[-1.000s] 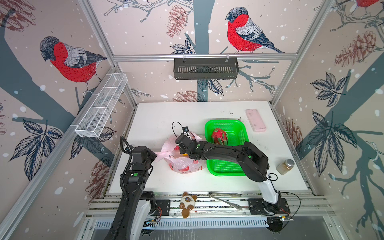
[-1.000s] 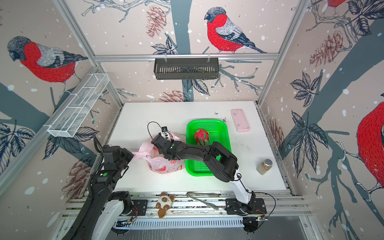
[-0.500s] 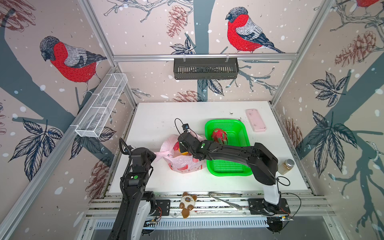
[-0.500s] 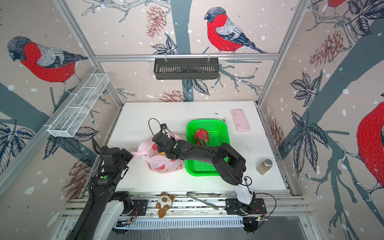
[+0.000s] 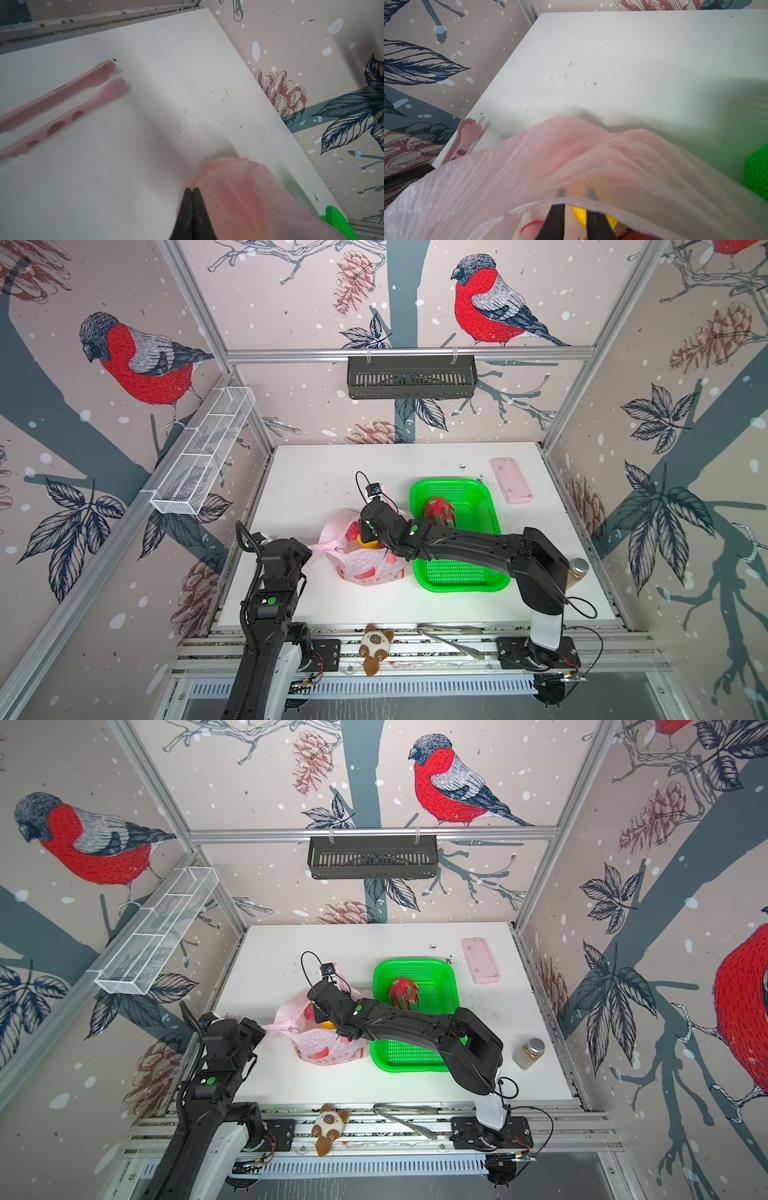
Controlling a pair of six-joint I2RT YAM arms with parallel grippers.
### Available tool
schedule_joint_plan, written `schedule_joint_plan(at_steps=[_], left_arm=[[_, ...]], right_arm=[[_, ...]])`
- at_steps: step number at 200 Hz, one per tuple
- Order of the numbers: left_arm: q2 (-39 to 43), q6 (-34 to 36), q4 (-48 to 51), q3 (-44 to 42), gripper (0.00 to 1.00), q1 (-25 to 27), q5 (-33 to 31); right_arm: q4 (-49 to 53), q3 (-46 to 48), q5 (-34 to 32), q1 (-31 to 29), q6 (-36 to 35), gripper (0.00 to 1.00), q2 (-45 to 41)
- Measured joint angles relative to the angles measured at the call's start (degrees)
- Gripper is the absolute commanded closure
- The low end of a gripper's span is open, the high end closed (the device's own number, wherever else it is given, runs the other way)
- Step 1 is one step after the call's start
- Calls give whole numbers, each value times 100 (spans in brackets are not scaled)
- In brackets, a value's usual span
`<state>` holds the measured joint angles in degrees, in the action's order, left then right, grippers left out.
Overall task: Untie the knot of the plastic bag and take out the fruit
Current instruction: 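Close the right gripper on the yellow lemon inside the bag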
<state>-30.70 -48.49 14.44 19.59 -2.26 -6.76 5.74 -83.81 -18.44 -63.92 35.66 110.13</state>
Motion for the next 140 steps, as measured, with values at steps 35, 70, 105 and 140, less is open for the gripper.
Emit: schedule_joint_plan(at_steps=[35,70,105,140], left_arm=[[-61,0,155,212,100,0,4],[-295,4,282,243,100,0,-55],[-291,2,282,216,100,0,-81],[-39,-24,306,111,100,0,-94]], right_arm=[[96,428,264,-420,-26,78,-199],[109,1126,398,-1049,-105,78,-474],[105,1569,170,-1134,50,74,-481],[164,1248,-293,-883,210,62,-356]])
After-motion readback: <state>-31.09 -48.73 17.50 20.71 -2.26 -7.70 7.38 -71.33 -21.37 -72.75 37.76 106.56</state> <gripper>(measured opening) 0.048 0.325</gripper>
